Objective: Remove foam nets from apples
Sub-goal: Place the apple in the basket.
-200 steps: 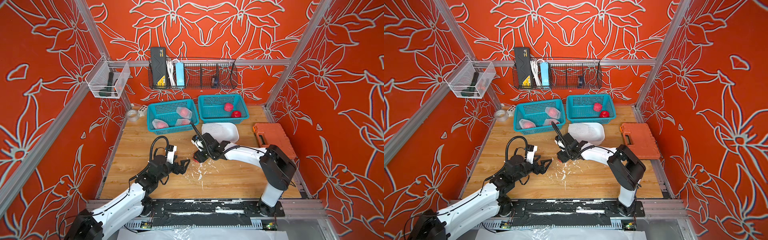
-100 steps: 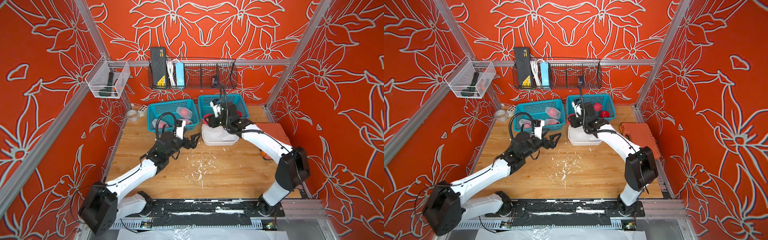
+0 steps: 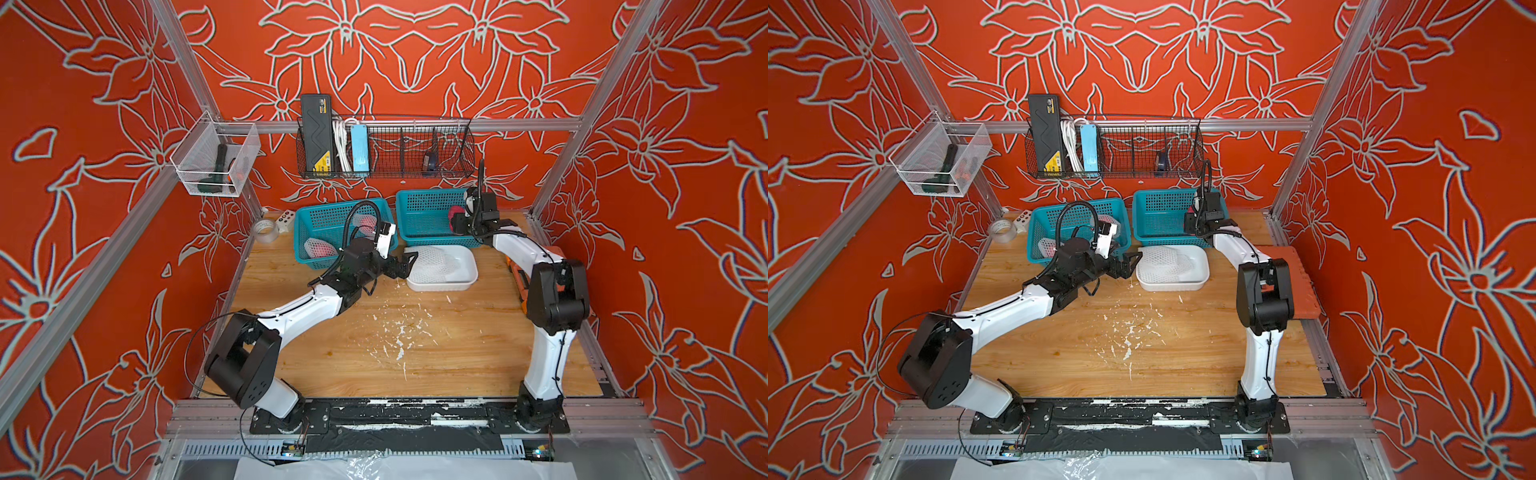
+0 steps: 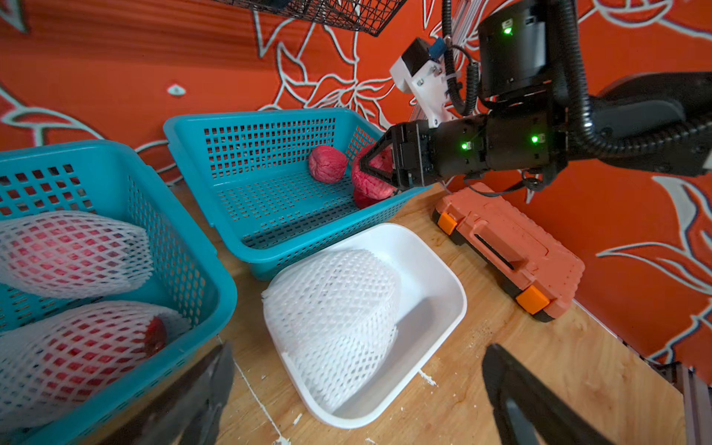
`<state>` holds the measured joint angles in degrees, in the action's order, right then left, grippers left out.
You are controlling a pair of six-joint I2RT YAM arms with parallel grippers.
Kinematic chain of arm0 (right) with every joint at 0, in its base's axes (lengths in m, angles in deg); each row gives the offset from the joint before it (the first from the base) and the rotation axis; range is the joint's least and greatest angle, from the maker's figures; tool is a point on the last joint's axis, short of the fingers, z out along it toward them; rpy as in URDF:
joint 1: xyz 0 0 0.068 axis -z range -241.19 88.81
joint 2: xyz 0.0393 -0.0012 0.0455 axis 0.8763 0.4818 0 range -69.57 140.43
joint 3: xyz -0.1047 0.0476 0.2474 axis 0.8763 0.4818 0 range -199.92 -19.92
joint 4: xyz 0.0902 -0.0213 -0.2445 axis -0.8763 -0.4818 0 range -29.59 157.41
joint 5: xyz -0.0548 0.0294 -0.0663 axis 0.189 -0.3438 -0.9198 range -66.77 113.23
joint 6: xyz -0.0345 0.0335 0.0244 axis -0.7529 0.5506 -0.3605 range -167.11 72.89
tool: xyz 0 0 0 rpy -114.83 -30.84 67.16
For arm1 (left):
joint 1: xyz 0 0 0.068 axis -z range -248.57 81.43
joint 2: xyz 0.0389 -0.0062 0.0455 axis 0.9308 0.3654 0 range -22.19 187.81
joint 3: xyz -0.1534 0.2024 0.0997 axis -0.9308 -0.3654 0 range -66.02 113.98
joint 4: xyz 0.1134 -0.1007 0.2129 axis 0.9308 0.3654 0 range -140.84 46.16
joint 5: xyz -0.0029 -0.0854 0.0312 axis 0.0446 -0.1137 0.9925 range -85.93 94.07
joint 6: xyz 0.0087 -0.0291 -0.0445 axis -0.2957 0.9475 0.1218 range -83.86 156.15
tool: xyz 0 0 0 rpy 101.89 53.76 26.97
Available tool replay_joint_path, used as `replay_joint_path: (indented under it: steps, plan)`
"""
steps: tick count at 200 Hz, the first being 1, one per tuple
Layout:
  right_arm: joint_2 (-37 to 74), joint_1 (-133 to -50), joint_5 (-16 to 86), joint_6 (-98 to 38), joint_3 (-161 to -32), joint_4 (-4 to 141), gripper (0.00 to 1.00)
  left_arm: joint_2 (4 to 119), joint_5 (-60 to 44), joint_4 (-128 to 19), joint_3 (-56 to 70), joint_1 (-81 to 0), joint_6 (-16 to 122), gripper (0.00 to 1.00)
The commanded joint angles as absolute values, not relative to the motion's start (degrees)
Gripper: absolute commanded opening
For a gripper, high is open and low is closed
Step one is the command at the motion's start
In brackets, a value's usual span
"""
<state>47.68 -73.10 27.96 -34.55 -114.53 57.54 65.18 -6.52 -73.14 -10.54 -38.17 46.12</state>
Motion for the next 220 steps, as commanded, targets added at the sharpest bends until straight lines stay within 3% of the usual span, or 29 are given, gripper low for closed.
replay_joint_path:
  steps: [1,89,117,169,220]
  plan:
    - [50.8,-73.0,26.7,-36.5,-118.8,59.0,0.39,66.4,-6.8,-72.9,-8.4,-38.1,43.7,0.98]
    - [64.0,-72.3,24.6,-36.6,-130.3,57.7,0.45,67.5,-5.9,-71.2,-7.8,-43.3,42.1,0.98]
    - [65.5,-72.2,24.4,-35.6,-130.9,58.2,0.60,67.5,-5.2,-66.8,-6.5,-48.0,41.3,0.98]
    - [60.5,-72.1,25.5,-34.1,-126.8,61.5,0.78,68.1,-6.1,-64.0,-4.4,-55.9,40.7,0.98]
    - [52.1,-72.1,28.4,-34.0,-123.7,61.9,0.85,75.5,-8.3,-54.1,6.9,-60.3,37.8,0.98]
